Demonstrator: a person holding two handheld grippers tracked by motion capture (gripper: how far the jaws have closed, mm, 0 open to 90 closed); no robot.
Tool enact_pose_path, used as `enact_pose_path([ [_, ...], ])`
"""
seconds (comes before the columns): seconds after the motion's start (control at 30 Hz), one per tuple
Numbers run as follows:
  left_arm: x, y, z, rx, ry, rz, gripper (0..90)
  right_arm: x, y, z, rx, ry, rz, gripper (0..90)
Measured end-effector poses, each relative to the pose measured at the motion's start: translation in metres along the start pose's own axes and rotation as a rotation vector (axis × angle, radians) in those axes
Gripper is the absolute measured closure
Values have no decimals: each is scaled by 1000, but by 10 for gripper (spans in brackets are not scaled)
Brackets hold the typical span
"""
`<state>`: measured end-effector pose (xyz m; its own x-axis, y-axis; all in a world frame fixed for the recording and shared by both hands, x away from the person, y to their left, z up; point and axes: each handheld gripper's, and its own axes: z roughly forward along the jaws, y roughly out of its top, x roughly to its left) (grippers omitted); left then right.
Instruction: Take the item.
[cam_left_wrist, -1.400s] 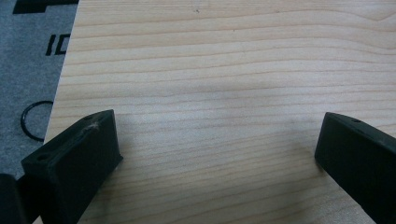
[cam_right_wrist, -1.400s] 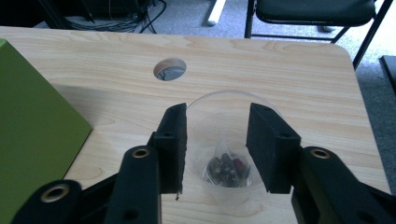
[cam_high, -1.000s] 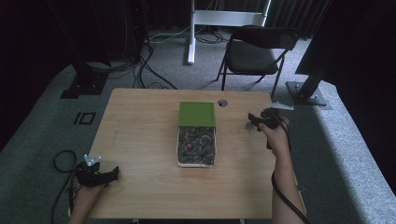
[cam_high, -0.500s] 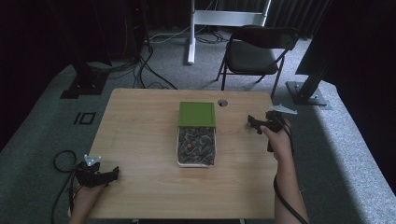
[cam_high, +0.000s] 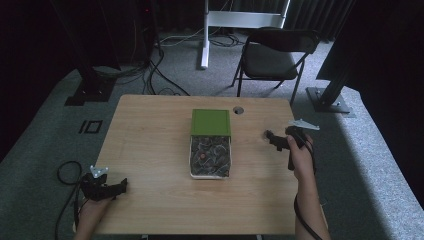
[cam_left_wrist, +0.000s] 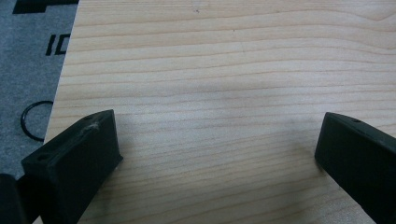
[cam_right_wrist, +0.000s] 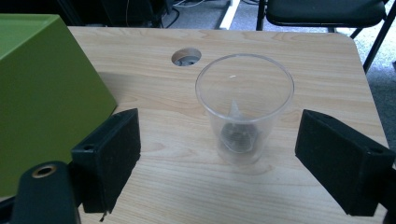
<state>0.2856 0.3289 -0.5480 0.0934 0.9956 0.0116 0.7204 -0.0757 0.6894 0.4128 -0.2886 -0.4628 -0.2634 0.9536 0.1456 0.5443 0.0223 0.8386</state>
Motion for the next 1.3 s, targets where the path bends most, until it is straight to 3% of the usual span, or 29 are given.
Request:
enact_pose_path([
  [0.1,0,0,0,0,0,0,3,0,-5,-3,-13,6,15,144],
  [0.5,0,0,0,0,0,0,3,0,-29,-14,-25,-2,-10,144],
  [1.3,0,0,0,0,0,0,3,7,-81,-24,59,34,-69,145],
])
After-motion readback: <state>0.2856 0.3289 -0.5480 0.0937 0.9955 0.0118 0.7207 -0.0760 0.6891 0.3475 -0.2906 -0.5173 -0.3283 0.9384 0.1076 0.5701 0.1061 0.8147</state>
